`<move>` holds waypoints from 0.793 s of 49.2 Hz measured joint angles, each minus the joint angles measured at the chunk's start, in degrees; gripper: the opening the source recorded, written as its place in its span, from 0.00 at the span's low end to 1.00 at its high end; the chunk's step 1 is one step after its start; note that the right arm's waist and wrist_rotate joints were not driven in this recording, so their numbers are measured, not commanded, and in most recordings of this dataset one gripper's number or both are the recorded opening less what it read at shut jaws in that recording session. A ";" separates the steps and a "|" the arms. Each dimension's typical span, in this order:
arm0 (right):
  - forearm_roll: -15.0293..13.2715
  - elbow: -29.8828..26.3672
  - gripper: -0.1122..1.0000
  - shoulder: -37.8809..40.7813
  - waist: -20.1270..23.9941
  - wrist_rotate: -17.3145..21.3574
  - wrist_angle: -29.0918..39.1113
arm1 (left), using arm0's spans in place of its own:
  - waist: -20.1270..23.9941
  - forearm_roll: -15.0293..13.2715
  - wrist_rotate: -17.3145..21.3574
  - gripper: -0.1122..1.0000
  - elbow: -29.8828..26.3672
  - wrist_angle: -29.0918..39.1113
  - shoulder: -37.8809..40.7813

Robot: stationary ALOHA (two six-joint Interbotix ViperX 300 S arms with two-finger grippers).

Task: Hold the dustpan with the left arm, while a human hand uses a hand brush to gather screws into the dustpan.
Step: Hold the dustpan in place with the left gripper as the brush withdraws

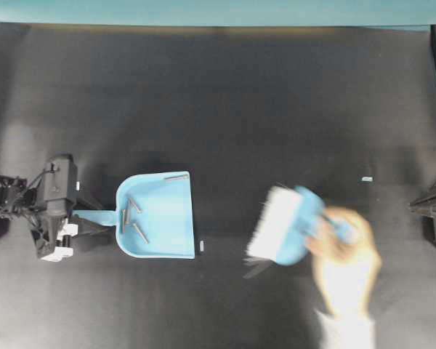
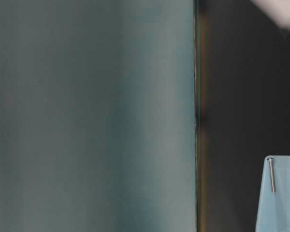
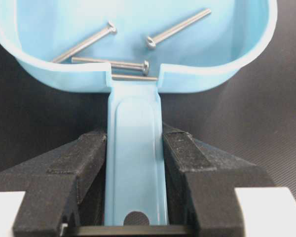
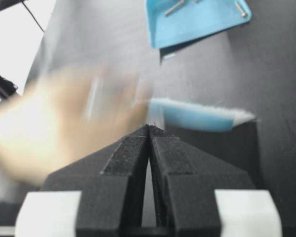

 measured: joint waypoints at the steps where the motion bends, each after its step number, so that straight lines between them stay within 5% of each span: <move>1: 0.00 0.09 0.10 0.00 0.00 0.00 0.00 | -0.09 0.00 0.00 0.35 0.26 -0.79 -0.26; 19: 0.00 0.00 0.10 0.00 0.00 0.00 0.09 | 0.44 0.00 0.35 0.36 3.34 -7.12 -3.78; 39: 0.00 0.00 0.10 0.00 0.00 -0.09 0.00 | 0.35 0.00 0.79 0.35 -3.60 5.36 3.34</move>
